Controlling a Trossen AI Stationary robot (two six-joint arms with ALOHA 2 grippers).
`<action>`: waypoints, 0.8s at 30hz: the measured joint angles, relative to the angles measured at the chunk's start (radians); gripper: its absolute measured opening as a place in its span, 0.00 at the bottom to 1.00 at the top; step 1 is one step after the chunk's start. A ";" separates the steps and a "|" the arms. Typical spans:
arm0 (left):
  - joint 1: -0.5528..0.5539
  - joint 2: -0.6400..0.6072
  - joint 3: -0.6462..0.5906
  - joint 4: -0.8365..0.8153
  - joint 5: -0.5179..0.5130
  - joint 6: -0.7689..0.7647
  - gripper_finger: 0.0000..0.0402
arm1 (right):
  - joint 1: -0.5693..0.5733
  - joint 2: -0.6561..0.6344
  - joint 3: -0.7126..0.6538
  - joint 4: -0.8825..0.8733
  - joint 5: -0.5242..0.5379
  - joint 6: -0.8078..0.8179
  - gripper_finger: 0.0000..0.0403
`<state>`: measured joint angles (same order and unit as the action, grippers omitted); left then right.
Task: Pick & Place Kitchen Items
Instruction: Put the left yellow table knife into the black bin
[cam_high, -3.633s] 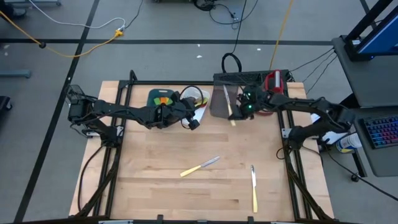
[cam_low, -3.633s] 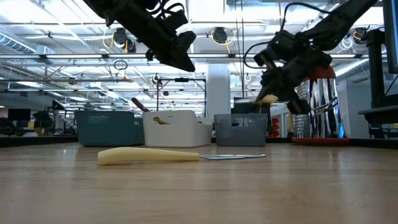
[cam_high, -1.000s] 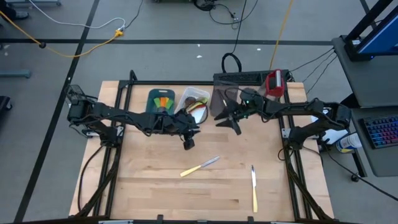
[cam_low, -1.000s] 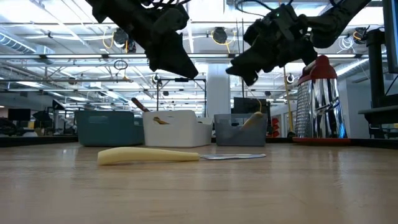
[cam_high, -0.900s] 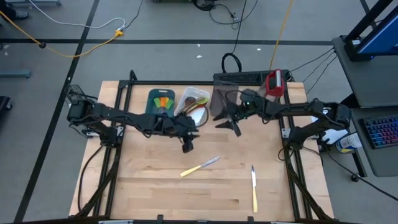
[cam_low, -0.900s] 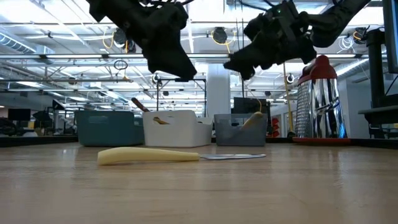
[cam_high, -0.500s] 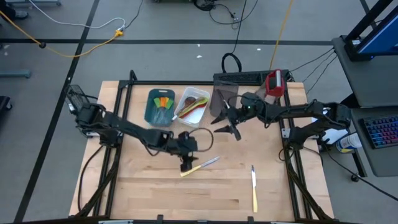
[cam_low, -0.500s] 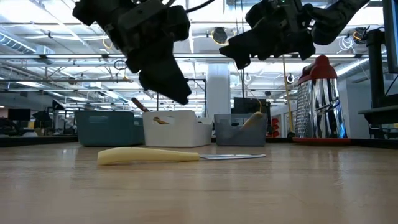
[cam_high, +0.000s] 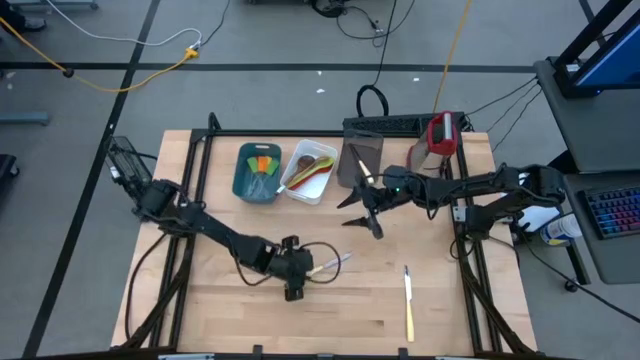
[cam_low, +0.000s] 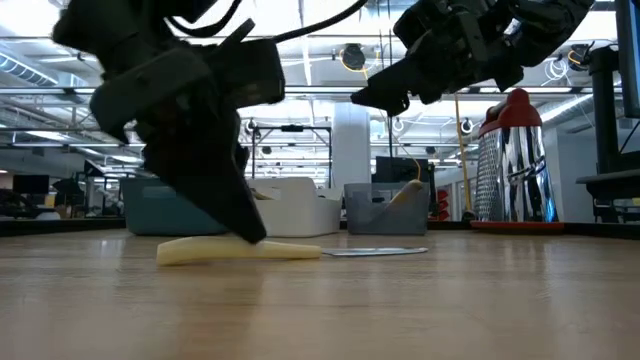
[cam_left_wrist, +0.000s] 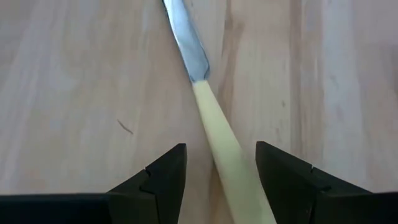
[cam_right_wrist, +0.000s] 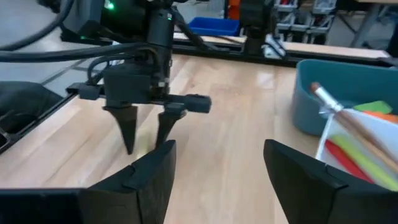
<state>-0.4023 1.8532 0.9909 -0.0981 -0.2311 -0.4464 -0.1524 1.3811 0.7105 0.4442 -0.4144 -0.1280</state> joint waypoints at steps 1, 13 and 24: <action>-0.008 0.012 0.000 0.003 -0.015 -0.014 0.49 | 0.005 0.000 -0.004 -0.001 0.000 0.000 0.58; -0.009 0.036 0.005 -0.102 -0.037 -0.034 0.44 | 0.010 0.000 -0.050 0.000 -0.001 -0.042 0.57; 0.028 0.032 0.002 -0.102 -0.043 -0.042 0.13 | 0.011 0.000 -0.064 0.001 -0.001 -0.018 0.57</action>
<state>-0.3744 1.8851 0.9928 -0.2006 -0.2736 -0.4884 -0.1417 1.3811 0.6468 0.4454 -0.4156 -0.1461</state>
